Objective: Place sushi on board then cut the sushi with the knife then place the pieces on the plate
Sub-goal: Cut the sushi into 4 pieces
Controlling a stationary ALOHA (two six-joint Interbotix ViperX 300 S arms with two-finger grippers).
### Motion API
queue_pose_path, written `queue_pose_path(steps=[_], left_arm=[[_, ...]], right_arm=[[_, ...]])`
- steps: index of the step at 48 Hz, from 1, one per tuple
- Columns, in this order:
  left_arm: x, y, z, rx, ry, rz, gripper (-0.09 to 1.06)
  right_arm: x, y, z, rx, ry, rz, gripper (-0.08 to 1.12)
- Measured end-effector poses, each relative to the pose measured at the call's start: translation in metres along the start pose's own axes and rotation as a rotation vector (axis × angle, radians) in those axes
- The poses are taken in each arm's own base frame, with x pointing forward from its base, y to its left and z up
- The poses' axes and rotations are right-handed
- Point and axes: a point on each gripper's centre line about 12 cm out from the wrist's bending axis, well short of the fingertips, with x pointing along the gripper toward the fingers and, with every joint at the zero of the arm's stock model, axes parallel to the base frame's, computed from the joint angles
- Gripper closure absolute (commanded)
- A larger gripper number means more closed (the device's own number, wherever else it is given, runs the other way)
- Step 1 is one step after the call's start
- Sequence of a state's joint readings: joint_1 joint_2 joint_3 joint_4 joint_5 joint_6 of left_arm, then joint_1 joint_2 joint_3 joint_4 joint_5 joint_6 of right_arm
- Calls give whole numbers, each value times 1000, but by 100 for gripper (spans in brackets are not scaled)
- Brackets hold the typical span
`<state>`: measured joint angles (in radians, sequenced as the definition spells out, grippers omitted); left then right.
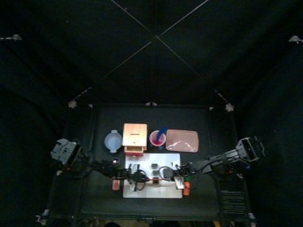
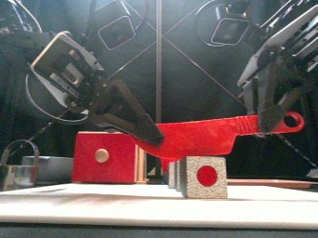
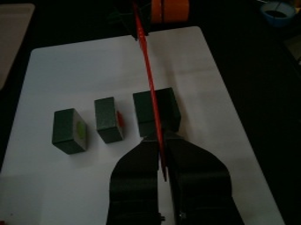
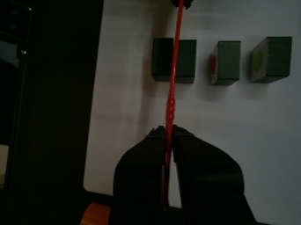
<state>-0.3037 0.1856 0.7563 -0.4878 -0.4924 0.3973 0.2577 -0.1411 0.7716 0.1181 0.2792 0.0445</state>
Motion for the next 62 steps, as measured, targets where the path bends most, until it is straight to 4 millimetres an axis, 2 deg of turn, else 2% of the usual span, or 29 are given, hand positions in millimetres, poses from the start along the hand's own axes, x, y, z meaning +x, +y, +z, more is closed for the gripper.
queue_pose_path(steps=[14,33,62], left_arm=[[-1,-2,1,1,0,-5,62],[-10,0,17,-10,-44,-7,62],[-3,-1,4,0,-8,-6,62]], right_arm=[[3,1,-1,1,6,1,73],[3,1,-1,-7,5,-1,73],[4,-2,-2,-19,10,-9,73]])
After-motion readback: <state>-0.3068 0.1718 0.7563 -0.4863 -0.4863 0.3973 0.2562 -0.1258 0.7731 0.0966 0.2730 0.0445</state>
